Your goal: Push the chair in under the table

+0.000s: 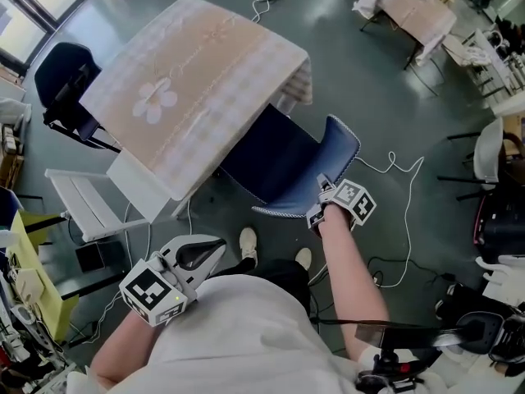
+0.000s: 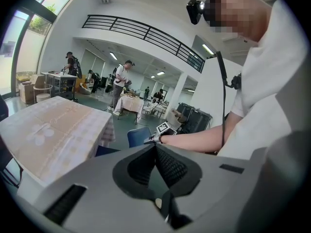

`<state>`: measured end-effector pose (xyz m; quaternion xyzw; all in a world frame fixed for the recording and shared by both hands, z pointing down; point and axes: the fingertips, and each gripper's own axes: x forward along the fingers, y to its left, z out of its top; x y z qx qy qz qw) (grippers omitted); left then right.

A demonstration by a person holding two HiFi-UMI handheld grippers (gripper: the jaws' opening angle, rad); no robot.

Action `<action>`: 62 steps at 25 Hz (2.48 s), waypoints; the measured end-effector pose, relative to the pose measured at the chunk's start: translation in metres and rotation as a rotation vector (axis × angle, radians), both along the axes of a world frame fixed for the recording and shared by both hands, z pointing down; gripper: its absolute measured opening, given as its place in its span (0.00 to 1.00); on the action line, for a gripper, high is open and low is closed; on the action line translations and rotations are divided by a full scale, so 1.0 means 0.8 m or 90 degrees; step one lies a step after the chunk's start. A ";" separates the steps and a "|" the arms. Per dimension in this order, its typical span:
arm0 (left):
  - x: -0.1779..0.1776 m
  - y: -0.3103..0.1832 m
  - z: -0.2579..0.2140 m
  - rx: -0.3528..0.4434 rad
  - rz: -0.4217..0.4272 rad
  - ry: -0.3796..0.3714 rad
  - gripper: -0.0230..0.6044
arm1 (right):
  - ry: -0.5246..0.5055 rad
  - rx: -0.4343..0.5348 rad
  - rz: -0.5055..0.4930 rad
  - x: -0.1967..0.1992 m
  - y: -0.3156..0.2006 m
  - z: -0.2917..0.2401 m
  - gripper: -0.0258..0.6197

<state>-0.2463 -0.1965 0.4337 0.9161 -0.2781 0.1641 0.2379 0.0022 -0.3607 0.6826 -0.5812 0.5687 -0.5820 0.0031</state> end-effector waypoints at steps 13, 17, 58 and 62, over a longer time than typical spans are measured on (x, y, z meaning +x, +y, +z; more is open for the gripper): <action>-0.016 0.012 -0.004 0.012 0.033 0.022 0.05 | 0.043 0.017 -0.023 0.009 0.004 0.001 0.30; -0.006 0.017 -0.004 0.022 0.059 0.034 0.05 | 0.051 0.024 -0.032 0.019 0.019 -0.015 0.41; 0.296 0.265 -0.021 0.024 0.163 -0.009 0.05 | 0.296 0.430 -0.536 0.065 0.454 -0.293 0.06; 0.287 0.256 -0.024 0.028 0.179 -0.004 0.05 | 0.298 0.429 -0.526 0.048 0.453 -0.301 0.06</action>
